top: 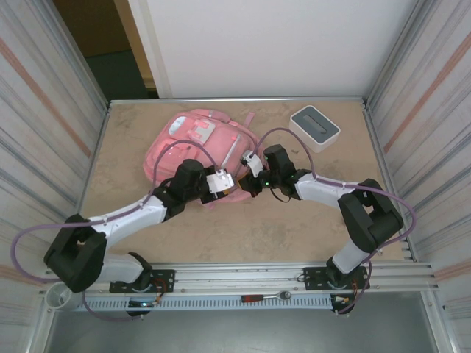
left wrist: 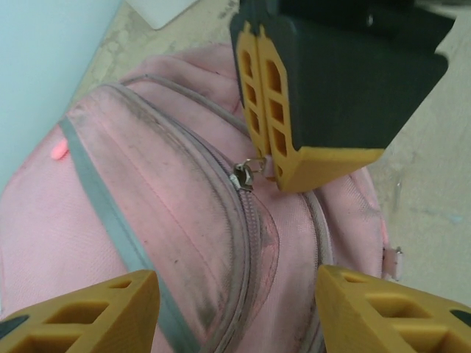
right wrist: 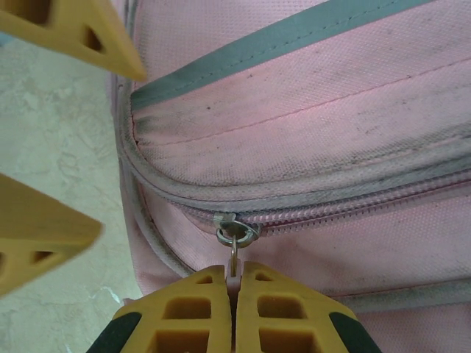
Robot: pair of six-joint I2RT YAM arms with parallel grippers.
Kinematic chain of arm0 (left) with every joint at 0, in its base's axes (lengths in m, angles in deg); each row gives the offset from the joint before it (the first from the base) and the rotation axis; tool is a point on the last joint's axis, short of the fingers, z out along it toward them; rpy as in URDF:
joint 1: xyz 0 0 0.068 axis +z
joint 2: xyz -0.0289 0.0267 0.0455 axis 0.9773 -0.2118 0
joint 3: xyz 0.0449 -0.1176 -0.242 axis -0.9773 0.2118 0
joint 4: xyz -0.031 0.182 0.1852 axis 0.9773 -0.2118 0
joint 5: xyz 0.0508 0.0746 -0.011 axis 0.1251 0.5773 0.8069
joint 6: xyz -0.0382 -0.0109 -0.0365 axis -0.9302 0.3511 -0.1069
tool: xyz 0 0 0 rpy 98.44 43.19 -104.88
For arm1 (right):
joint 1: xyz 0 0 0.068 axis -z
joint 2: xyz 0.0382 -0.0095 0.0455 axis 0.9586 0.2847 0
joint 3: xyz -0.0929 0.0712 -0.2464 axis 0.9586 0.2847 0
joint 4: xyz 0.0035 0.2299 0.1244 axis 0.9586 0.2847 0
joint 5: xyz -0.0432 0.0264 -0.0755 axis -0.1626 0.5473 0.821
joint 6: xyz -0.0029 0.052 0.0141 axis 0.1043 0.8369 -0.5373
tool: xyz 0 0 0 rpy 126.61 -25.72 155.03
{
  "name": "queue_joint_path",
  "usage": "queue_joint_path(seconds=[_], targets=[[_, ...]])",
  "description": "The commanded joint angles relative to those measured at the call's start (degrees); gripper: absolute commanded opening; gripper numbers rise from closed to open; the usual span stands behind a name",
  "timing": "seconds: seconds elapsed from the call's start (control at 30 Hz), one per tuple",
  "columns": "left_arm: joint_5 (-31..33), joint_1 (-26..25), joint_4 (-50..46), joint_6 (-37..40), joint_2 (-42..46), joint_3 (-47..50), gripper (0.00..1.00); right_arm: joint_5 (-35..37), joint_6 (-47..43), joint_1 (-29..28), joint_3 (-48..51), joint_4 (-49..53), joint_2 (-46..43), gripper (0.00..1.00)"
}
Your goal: Pack the student bag
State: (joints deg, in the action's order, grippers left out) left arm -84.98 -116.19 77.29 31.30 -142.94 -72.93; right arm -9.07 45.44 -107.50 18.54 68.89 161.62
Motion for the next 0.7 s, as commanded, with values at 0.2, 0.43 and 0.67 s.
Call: queue_joint_path(seconds=[0.2, 0.43, 0.67], targets=[[4.96, -0.88, 4.38, 6.41, -7.82, -5.25, 0.47, -4.32, 2.89, 0.47, 1.3, -3.25, -2.71, 0.0], [3.44, -0.97, 3.53, 5.53, -4.52, -2.8, 0.15, 1.37, 2.64, 1.26, 1.77, -1.27, -3.46, 0.0], [3.87, -0.98, 1.0, 4.32, 0.84, -0.31, 0.05, 11.44, 3.4, 2.44, 0.86, 2.92, -5.23, 0.0]])
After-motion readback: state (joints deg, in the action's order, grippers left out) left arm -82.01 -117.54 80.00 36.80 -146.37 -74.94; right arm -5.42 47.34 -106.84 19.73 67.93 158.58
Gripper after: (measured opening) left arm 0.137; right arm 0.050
